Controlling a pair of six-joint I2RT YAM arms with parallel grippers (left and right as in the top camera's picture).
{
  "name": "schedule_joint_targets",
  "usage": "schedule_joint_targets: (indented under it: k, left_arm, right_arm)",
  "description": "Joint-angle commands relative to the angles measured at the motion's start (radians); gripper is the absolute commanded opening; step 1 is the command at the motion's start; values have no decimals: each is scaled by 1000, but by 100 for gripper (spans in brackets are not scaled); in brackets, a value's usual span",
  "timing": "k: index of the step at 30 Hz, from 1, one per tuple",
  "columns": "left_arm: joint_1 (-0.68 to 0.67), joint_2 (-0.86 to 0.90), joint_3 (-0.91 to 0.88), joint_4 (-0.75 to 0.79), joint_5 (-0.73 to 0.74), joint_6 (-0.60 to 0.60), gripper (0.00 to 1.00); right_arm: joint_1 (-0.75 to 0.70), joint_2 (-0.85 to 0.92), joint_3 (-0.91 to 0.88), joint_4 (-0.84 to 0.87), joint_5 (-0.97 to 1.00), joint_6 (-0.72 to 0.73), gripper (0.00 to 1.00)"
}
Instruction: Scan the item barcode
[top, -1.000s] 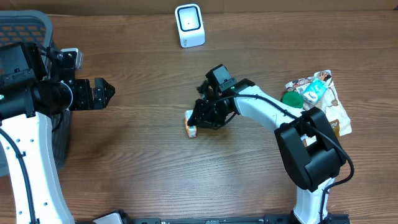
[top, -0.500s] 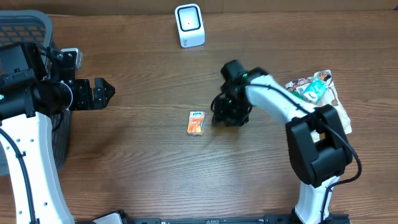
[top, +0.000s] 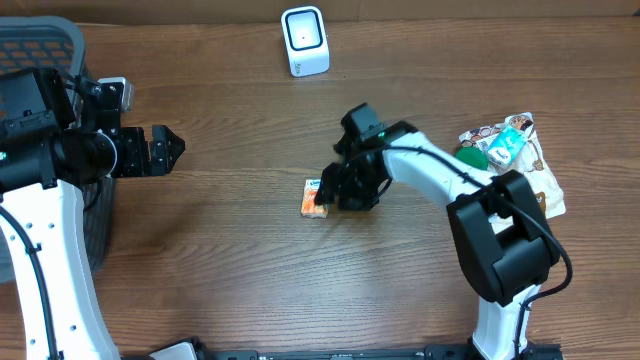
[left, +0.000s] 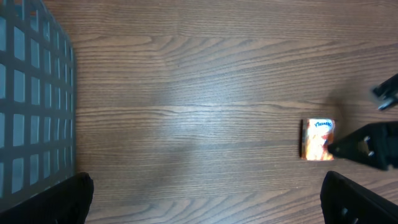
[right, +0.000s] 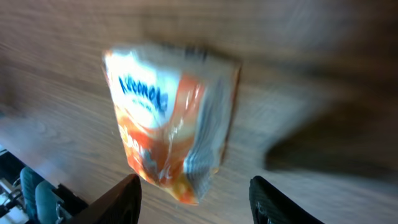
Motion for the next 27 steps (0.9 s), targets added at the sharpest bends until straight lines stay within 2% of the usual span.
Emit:
schedule_joint_targets:
  k: [1, 6, 15, 17, 19, 20, 23, 27]
  left_arm:
    - [5, 6, -3, 0, 0, 15, 100]
    - [5, 6, -2, 1, 0, 15, 100]
    - [5, 6, -3, 1, 0, 15, 100]
    - [5, 6, -3, 0, 0, 15, 100]
    - [5, 6, -3, 0, 0, 15, 100]
    - [5, 6, -3, 0, 0, 15, 100]
    - [5, 6, -3, 1, 0, 15, 99]
    - [5, 6, -3, 1, 0, 15, 100]
  right_arm:
    - [12, -4, -12, 18, -16, 63, 56]
    - [24, -4, -16, 15, 55, 113, 52]
    - [25, -4, -84, 106, 105, 179, 35]
    - [24, -4, -84, 114, 105, 179, 27]
    - [24, -4, -83, 119, 103, 179, 10]
    - [24, -4, -83, 119, 97, 178, 5]
    - [16, -7, -75, 112, 23, 120, 4]
    - [-29, -44, -48, 88, -208, -24, 4]
